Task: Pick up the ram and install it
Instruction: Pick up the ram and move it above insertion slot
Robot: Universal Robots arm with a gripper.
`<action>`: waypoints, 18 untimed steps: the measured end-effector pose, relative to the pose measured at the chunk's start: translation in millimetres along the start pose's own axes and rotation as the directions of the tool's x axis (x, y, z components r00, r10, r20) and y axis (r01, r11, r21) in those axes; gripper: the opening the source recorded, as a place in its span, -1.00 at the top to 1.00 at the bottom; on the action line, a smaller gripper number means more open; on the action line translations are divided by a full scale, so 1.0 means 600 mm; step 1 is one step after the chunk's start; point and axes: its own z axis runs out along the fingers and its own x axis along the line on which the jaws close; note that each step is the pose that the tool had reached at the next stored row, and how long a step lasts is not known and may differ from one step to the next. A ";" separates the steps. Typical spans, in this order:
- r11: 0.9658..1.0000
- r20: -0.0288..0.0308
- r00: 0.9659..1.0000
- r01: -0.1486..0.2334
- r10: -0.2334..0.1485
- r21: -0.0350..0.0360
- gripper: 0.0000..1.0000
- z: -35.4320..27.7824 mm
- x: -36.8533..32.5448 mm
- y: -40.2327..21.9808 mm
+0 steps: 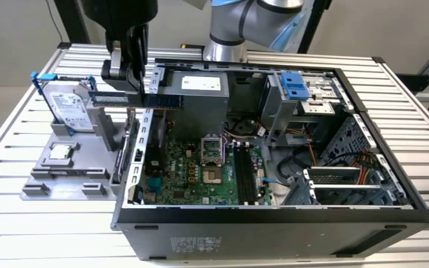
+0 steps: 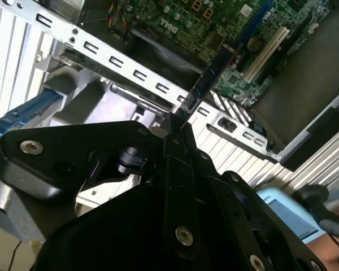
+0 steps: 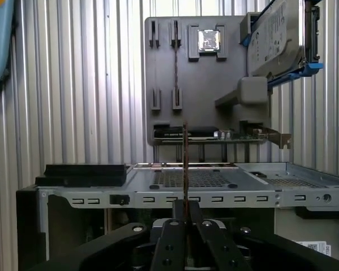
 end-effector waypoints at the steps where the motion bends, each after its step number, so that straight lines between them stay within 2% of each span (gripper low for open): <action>1: 1.000 0.000 1.000 0.000 0.000 0.000 1.00 0.000 -0.001 -0.003; 8: 1.000 0.000 1.000 0.002 -0.002 0.000 1.00 -0.001 -0.004 -0.027; 18: 1.000 0.000 1.000 0.003 -0.003 0.000 1.00 -0.002 -0.006 -0.066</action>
